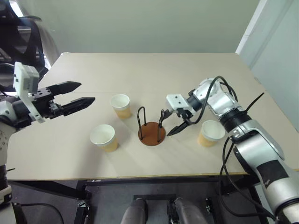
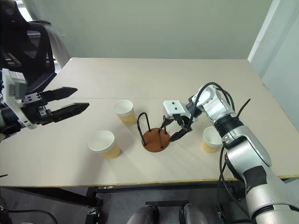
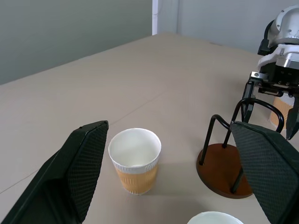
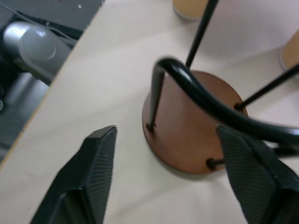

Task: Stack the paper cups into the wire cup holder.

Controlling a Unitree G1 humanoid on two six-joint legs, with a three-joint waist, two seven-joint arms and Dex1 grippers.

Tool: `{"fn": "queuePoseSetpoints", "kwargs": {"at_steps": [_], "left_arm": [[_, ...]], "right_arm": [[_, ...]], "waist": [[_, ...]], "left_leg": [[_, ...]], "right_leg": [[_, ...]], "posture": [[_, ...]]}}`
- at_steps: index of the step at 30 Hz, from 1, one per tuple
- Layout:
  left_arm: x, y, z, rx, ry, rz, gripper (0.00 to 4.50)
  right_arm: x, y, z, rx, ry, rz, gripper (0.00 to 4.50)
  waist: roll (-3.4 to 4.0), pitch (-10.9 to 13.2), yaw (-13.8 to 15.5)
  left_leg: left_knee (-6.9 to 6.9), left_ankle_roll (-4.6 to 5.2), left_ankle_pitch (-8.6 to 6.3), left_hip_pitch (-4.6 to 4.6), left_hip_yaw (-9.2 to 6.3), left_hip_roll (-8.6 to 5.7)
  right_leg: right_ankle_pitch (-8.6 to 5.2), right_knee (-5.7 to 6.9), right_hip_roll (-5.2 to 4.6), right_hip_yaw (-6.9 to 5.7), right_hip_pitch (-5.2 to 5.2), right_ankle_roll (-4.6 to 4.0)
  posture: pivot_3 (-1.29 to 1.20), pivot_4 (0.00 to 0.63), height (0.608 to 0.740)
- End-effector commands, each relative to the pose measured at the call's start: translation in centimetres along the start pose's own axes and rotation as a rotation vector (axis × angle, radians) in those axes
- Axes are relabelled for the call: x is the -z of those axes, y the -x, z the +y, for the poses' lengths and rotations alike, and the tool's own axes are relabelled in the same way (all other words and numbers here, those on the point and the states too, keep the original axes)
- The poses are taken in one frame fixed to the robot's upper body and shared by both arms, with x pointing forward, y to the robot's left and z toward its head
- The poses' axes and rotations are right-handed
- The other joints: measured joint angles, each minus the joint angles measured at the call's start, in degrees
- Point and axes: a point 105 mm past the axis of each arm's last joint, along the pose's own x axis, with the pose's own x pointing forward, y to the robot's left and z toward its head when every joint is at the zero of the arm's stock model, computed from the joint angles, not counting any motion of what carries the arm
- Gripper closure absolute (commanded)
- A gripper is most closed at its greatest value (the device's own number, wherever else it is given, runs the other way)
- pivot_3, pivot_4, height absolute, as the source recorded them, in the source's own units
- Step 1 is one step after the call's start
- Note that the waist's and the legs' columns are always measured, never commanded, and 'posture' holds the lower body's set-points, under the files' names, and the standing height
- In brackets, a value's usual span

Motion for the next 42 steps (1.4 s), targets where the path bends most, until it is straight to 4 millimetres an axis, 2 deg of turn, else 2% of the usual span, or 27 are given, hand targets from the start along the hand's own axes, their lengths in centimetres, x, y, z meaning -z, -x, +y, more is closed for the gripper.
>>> {"fn": "queuePoseSetpoints", "kwargs": {"at_steps": [1, 17, 20, 24, 26, 31, 36, 42], "left_arm": [[-1.3, 0.0, -0.2, 0.008, -0.041, -0.040, 0.00], [-1.3, -0.5, 0.1, 0.008, -0.049, -0.054, 0.00], [-1.5, -0.6, 0.1, 0.019, -0.040, -0.056, 0.00], [-2.2, -1.2, -0.3, 0.105, -0.011, -0.052, 0.00], [-2.2, -1.8, -0.6, 0.151, -0.014, -0.036, 0.00], [-1.5, -3.5, -2.5, 0.366, -0.062, 0.076, 0.00], [-1.7, -4.4, -3.1, 0.472, -0.131, 0.119, 0.00], [-2.1, -5.1, -3.2, 0.530, -0.182, 0.115, 0.00]], "right_arm": [[-1.3, 1.7, -1.2, 0.077, 0.049, -0.015, 1.07], [-1.0, 2.3, -1.7, 0.121, 0.036, -0.008, 1.07], [-0.5, 3.4, -1.1, 0.117, 0.024, 0.009, 1.07], [-0.5, 6.2, -0.9, 0.173, -0.022, 0.015, 1.07], [-0.3, 7.0, -0.7, 0.187, -0.040, 0.024, 1.07], [0.6, 9.2, 1.0, 0.195, -0.091, 0.082, 1.07], [0.4, 10.7, 2.2, 0.200, -0.096, 0.110, 1.07], [1.6, 12.5, 6.3, 0.158, -0.146, 0.203, 1.07]], "waist": [[0.00, 0.00, 0.01], [0.00, 0.00, 0.02], [-0.01, 0.01, 0.13], [-0.01, 0.01, 0.56], [-0.01, 0.01, 0.57], [-0.01, 0.01, 0.56], [-0.05, 0.04, 0.21], [-0.05, 0.04, 0.32]], "left_leg": [[0.00, 0.00, 0.00, 0.00, 0.00, 0.00], [0.00, -0.02, -0.01, 0.00, 0.00, 0.00], [0.00, -0.02, -0.01, 0.00, 0.00, 0.00], [0.01, -0.01, -0.01, -0.04, 0.00, -0.01], [0.01, -0.01, -0.01, -0.04, 0.01, -0.01], [-0.01, -0.01, 0.00, -0.02, 0.01, -0.01], [-0.01, 0.03, 0.02, -0.02, 0.02, 0.00], [0.00, 0.87, 0.34, -0.13, 0.02, -0.01]], "right_leg": [[0.00, 0.00, 0.00, 0.00, 0.00, 0.00], [0.01, 0.00, 0.00, -0.01, 0.00, -0.01], [0.01, 0.00, 0.00, -0.01, 0.00, -0.01], [0.03, -0.01, -0.01, -0.02, 0.02, 0.01], [0.04, -0.02, -0.02, -0.01, 0.02, 0.03], [0.05, -0.02, -0.02, -0.01, 0.03, 0.04], [0.03, -0.04, 0.00, -0.02, 0.03, 0.07], [0.01, -0.09, -0.01, -0.02, 0.04, 0.56]], "posture": [[0.00, 0.150, 0.740], [0.00, 0.150, 0.740], [0.00, 0.150, 0.740], [0.00, 0.150, 0.740], [0.00, 0.150, 0.740], [0.00, 0.150, 0.740], [0.00, 0.150, 0.740], [0.00, 0.150, 0.740]]}}
